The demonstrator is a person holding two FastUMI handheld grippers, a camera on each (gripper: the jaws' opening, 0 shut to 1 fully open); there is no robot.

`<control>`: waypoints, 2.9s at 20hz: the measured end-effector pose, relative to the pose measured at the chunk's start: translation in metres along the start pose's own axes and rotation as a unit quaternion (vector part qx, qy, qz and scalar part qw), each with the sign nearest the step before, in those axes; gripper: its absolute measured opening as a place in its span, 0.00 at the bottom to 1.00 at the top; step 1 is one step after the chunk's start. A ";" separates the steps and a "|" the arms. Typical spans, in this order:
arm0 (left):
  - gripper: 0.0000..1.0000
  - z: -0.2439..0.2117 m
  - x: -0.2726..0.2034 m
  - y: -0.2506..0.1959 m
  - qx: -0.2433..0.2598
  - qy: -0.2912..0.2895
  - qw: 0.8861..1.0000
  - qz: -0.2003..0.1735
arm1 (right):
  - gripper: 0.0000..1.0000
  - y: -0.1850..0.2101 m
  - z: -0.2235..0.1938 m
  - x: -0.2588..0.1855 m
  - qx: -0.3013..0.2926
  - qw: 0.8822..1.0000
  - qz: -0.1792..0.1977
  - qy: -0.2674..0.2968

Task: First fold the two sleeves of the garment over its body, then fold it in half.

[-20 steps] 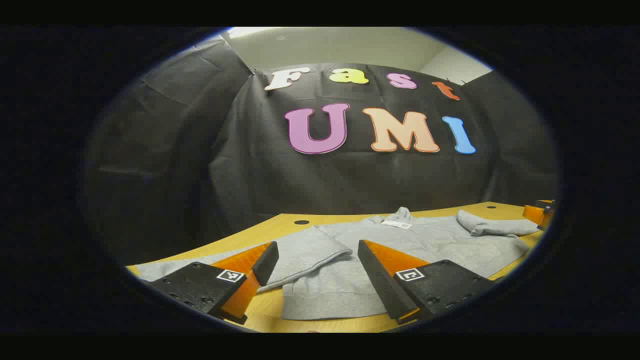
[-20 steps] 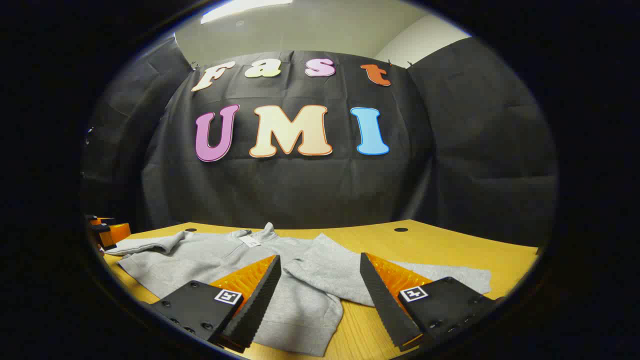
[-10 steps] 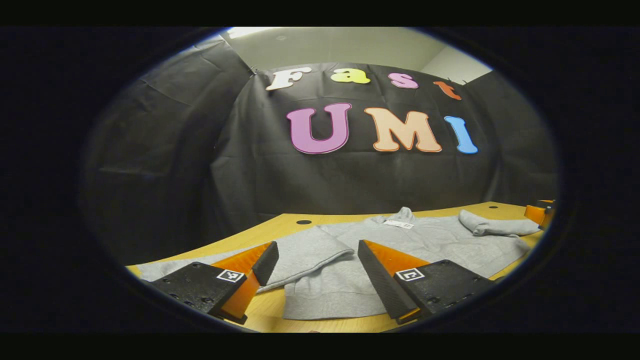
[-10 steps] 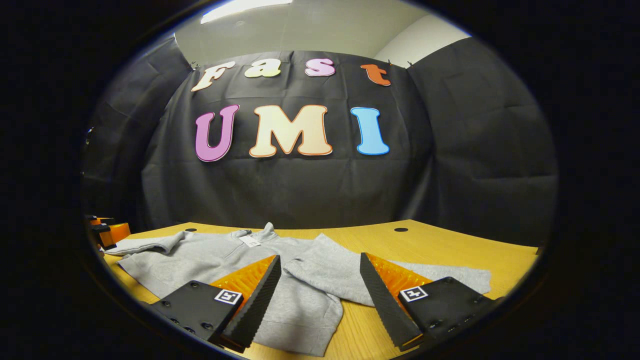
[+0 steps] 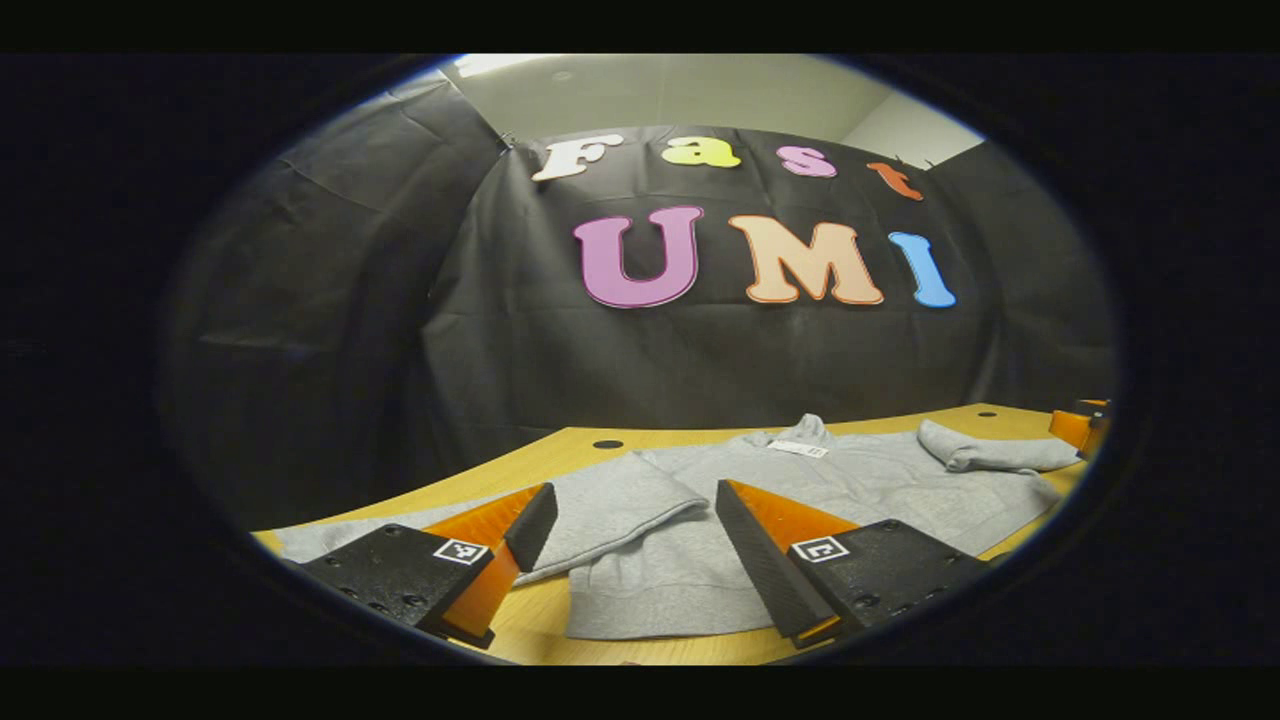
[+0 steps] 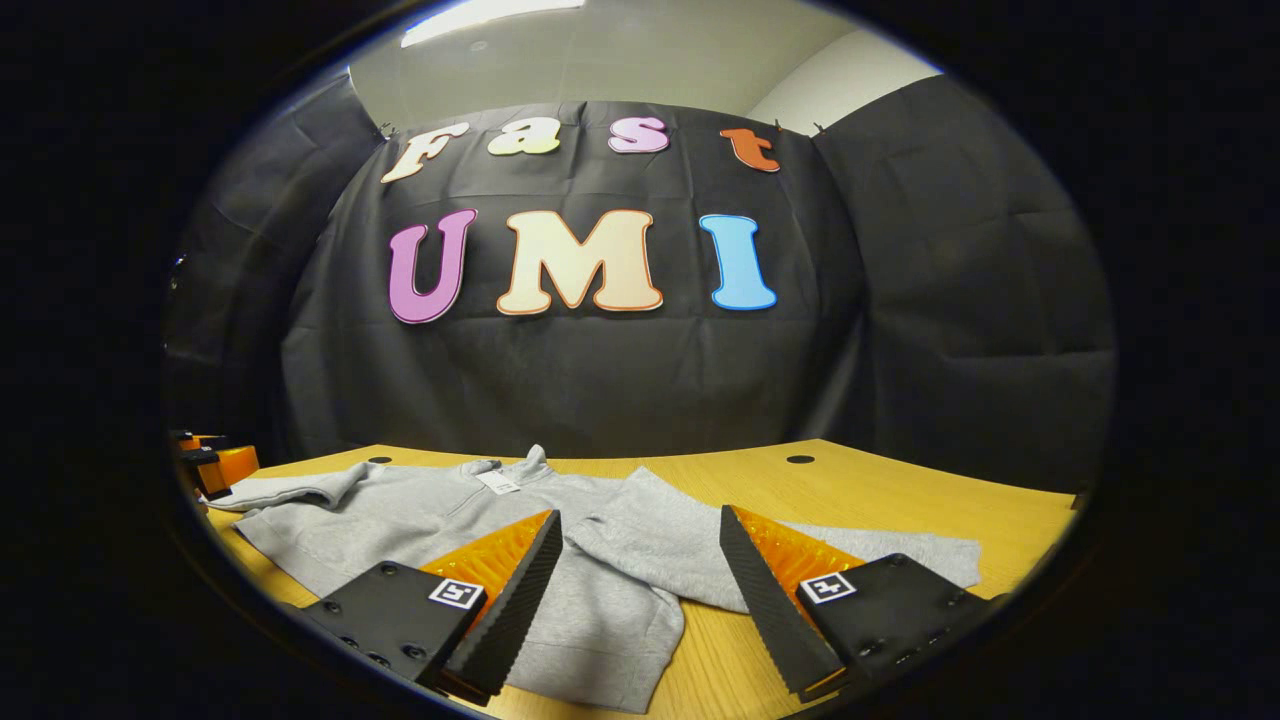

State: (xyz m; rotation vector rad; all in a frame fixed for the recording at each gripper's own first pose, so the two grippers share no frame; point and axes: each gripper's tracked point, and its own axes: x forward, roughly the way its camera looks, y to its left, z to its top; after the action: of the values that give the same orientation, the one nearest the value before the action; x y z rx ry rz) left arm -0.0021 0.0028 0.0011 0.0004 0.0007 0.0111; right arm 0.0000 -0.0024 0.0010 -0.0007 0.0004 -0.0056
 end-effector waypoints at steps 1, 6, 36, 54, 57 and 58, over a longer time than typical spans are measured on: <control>0.94 0.000 -0.001 0.001 0.000 0.000 1.000 0.000 | 0.98 0.000 0.000 0.000 0.000 1.000 0.000 0.000; 0.94 -0.001 -0.001 -0.001 -0.001 0.001 1.000 -0.003 | 0.98 -0.012 -0.009 0.006 0.032 0.999 0.006 0.033; 0.94 0.000 0.000 -0.002 -0.001 0.001 1.000 -0.006 | 0.99 -0.232 -0.094 -0.026 0.031 0.929 -0.156 0.333; 0.94 0.000 -0.001 0.000 -0.001 0.001 1.000 -0.005 | 0.20 -0.200 -0.099 -0.023 0.024 0.939 -0.089 0.330; 0.94 0.000 -0.001 -0.002 -0.001 0.001 1.000 -0.005 | 0.11 -0.194 -0.097 -0.024 0.039 0.940 -0.077 0.330; 0.94 -0.001 -0.001 0.000 -0.001 0.001 1.000 -0.005 | 0.05 -0.195 -0.098 -0.023 0.046 0.940 -0.077 0.329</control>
State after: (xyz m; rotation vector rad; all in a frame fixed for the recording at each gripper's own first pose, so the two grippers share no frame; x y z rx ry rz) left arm -0.0033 0.0024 0.0006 -0.0020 0.0021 0.0010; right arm -0.0239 -0.1970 -0.0973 0.0956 0.6708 -0.1631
